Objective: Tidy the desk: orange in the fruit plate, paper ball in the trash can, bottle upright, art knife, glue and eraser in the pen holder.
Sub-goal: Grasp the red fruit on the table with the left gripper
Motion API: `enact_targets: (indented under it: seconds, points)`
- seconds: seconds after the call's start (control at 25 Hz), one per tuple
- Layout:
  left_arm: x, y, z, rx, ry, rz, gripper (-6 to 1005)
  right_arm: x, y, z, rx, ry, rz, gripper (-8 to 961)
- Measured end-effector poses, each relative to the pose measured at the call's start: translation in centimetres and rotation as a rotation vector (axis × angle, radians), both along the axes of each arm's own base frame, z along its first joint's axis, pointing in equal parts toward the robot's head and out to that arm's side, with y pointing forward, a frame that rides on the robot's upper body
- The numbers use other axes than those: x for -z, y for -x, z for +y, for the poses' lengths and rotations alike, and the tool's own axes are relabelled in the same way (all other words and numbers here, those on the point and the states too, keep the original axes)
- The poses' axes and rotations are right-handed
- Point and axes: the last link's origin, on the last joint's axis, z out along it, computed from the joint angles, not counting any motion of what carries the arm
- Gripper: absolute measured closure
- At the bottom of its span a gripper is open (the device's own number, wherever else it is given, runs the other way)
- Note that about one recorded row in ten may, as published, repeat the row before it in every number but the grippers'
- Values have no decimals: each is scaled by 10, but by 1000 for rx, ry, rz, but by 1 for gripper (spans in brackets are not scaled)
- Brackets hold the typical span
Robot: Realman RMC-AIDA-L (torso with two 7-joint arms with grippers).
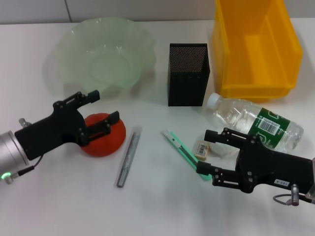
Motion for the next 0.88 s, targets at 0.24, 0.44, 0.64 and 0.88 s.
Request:
enact_targets:
  seconds: [0.24,0.44,0.64,0.88]
  points:
    - [11,11,-3,-48,-11,49,249,-1,2,3,-6,-7,7,165]
    - [16,16,-2,-87,-14,69,253,-1,5,5,-15,-6,8,165]
    - [17,18,-2,-85,-26,87,256,-1,6,7,-21,-6,7,166]
    - [17,20,-3,-88,-33,100,260,-1,8,9,-29,-6,7,166]
